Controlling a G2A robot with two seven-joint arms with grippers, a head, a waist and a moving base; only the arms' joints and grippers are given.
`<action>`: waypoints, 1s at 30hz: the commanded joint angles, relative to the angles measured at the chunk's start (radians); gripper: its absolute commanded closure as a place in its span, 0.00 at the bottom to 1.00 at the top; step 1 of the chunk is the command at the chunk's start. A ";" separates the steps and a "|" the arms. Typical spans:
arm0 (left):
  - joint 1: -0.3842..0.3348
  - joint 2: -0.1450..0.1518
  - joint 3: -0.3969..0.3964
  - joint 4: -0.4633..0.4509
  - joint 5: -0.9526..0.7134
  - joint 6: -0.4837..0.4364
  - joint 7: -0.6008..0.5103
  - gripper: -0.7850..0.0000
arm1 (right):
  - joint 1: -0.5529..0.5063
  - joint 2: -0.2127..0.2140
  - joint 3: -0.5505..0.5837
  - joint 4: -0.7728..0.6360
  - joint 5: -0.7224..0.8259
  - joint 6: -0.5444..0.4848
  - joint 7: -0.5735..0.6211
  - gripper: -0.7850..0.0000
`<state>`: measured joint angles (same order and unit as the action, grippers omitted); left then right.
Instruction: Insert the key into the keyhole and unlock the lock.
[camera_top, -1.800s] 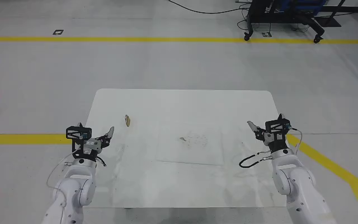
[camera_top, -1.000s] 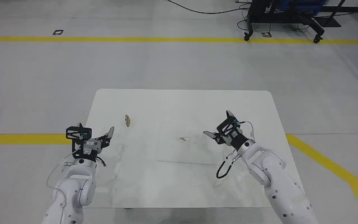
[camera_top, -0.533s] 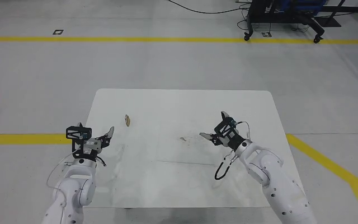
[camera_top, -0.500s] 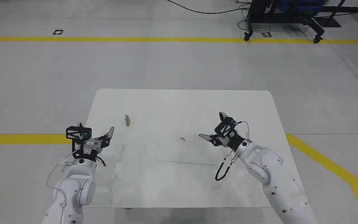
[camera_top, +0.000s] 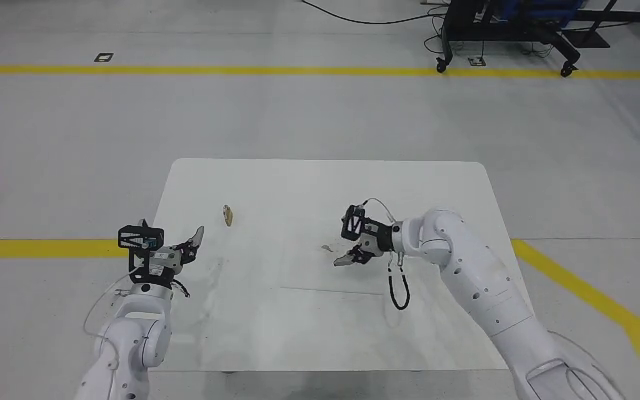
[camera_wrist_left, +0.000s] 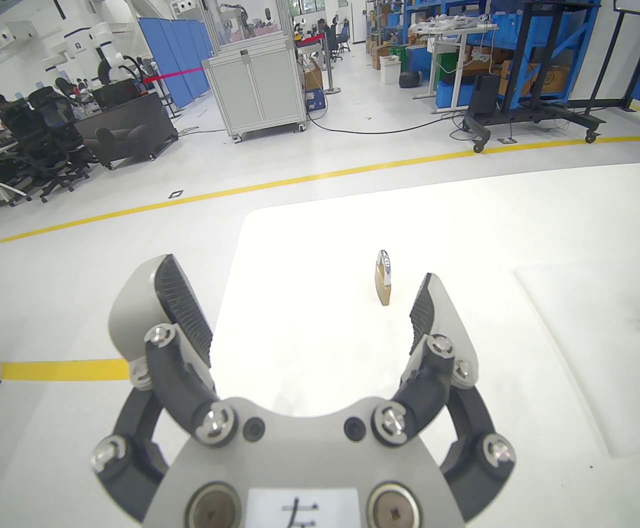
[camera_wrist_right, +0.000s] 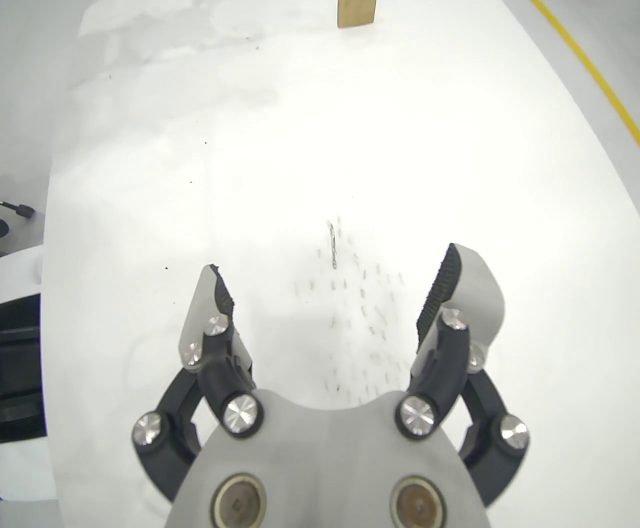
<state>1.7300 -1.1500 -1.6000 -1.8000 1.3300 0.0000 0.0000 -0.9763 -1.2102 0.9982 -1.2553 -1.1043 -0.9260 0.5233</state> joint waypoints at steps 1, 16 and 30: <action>0.000 0.000 0.000 0.000 0.000 0.000 0.000 0.00 | 0.033 -0.008 -0.033 0.026 0.015 -0.009 0.033 0.38; 0.000 0.000 0.000 0.000 0.000 0.000 0.000 0.00 | 0.153 -0.064 -0.207 0.149 0.037 0.046 0.093 0.54; 0.000 0.000 0.000 0.000 0.000 0.000 0.000 0.00 | 0.191 -0.083 -0.252 0.194 0.004 0.071 0.036 1.00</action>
<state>1.7300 -1.1500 -1.6000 -1.8000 1.3300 0.0000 0.0000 -0.7850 -1.2943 0.7426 -1.0599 -1.0954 -0.8533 0.5696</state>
